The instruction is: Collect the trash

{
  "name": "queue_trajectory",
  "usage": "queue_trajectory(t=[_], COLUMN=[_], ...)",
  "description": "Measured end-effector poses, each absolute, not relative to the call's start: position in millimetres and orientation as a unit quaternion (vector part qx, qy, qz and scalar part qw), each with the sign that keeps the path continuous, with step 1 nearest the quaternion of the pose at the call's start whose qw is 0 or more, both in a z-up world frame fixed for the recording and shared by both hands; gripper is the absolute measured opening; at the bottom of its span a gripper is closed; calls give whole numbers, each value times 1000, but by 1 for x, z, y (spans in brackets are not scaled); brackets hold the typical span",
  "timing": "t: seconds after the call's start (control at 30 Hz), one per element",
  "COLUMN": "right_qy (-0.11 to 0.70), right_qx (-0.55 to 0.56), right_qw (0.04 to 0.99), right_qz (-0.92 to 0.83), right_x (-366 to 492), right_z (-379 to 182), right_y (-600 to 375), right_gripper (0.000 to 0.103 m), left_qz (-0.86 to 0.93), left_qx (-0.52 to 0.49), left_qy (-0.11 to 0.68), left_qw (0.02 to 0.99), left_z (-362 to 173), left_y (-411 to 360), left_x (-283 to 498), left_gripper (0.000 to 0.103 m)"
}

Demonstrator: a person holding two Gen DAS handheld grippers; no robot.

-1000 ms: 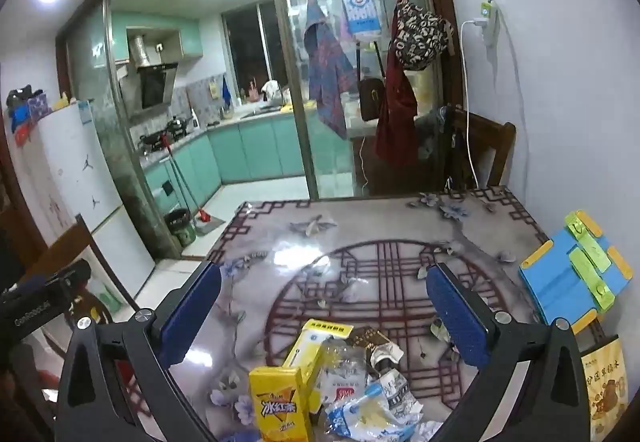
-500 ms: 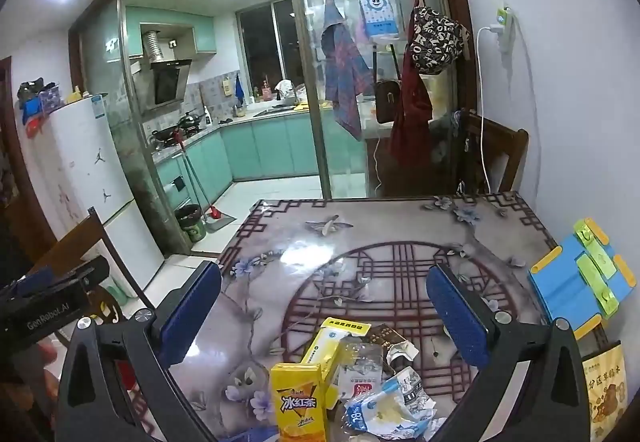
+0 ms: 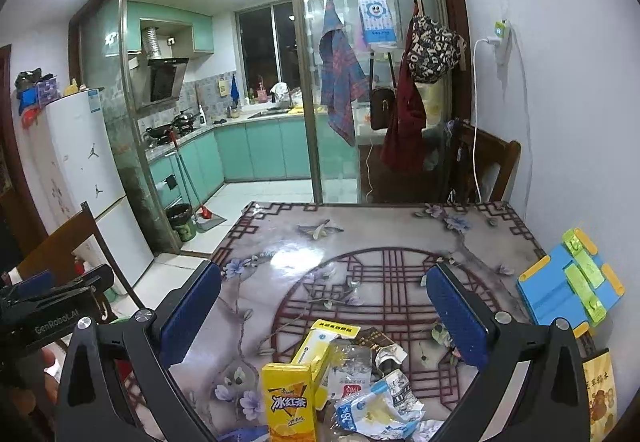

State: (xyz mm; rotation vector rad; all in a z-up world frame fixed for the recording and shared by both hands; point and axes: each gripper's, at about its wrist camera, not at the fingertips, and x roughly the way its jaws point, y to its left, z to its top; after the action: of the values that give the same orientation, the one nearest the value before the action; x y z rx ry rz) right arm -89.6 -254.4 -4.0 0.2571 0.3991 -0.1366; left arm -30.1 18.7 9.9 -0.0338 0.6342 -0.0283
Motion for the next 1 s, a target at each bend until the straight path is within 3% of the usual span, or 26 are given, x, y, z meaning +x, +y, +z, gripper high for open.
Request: queue_trajectory(t=[1.0], right_qy=[186], right_qx=[108], right_qw=[975], right_qz=[-61], right_x=[-96], right_z=[1], right_y=[-247], right_gripper=[103], left_qz=[-10], left_qx=[-5], left_qy=[318], left_qw=[948], left_z=[5], left_y=[19], left_x=[-27], left_gripper=[103])
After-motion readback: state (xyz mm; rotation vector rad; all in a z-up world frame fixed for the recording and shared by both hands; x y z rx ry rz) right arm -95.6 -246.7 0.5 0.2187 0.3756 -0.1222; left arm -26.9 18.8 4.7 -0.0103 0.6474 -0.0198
